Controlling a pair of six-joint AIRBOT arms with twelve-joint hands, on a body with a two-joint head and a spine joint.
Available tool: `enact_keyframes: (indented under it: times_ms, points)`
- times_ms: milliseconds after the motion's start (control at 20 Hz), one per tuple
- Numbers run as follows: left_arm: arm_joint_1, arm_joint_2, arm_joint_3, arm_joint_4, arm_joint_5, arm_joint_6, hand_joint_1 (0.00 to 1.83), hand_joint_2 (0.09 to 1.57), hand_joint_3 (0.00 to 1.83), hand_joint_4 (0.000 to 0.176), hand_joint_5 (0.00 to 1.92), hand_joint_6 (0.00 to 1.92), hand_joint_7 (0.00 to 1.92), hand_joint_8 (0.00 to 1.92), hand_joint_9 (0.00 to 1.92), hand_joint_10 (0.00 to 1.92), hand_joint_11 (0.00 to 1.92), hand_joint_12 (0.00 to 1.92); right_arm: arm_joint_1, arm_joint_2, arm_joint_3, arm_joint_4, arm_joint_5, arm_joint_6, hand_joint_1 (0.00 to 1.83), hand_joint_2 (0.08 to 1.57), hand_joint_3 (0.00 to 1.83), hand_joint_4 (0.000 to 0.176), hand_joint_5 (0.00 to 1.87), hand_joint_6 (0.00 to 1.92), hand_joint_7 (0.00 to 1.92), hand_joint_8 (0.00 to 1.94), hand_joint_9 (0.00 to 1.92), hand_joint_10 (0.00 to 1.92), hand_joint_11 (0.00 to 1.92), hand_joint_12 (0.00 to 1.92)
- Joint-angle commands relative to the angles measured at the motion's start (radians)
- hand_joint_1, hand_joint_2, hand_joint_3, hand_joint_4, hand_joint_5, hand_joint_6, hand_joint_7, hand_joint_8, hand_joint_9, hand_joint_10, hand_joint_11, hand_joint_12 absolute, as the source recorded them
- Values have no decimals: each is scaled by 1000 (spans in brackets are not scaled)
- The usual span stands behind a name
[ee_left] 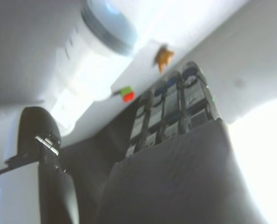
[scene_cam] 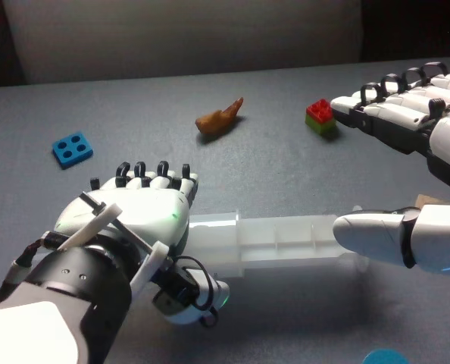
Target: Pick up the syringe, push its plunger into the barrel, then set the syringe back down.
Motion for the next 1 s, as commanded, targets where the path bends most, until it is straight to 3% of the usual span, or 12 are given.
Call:
enact_keyframes:
  times_ms: [0, 100, 250, 350, 450, 500, 750, 850, 950]
  points:
    - [2, -7, 6, 100, 19, 0, 710, 1084, 0, 0, 0, 0, 0, 0, 0, 0, 0, 0, 6, 8, -1, -40, 80, 8, 114, 1058, 2, 0, 109, 1, 117, 0, 109, 0, 0, 464]
    - [13, -13, 19, 106, 11, 0, 593, 1120, 12, 0, 0, 0, 0, 0, 0, 0, 0, 0, 6, 8, -1, -40, 79, 11, 125, 1059, 1, 0, 116, 2, 124, 1, 111, 1, 0, 463]
    - [28, -20, 39, 114, 1, -4, 690, 1096, 0, 0, 0, 0, 0, 0, 0, 0, 0, 0, 5, 8, -1, -40, 78, 13, 123, 1065, 2, 0, 107, 0, 117, 0, 101, 1, 0, 402]
    - [36, -27, 58, 126, -16, -4, 638, 1111, 4, 0, 0, 0, 0, 0, 0, 0, 0, 0, 5, 8, -1, -40, 78, 16, 81, 1072, 3, 0, 121, 1, 134, 1, 119, 2, 0, 472]
    - [47, -37, 75, 128, -23, -4, 696, 1098, 0, 0, 0, 0, 0, 0, 0, 0, 0, 0, 5, 8, -1, -40, 78, 18, 100, 1069, 0, 0, 128, 2, 141, 3, 134, 5, 0, 543]
    - [53, -42, 81, 134, -27, -6, 625, 1110, 4, 0, 0, 0, 0, 0, 0, 0, 0, 0, 5, 8, -1, -40, 78, 18, 111, 1071, 0, 0, 114, 3, 133, 3, 127, 1, 0, 496]
    - [95, -53, 101, 169, -34, -48, 677, 1099, 0, 0, 0, 0, 0, 0, 0, 0, 0, 0, 5, 8, -1, -40, 77, 18, 103, 1064, 0, 0, 115, 1, 127, 0, 122, 0, 0, 498]
    - [104, -56, 109, 169, -37, -48, 578, 1119, 6, 0, 0, 0, 0, 0, 0, 0, 0, 0, 5, 9, -1, -40, 77, 18, 98, 1063, 0, 0, 122, 2, 136, 1, 117, 0, 0, 425]
    - [111, -60, 122, 176, -49, -48, 592, 1111, 1, 0, 0, 0, 0, 0, 0, 0, 0, 0, 4, 9, -1, -40, 77, 19, 95, 1065, 0, 0, 134, 3, 144, 2, 121, 2, 0, 430]
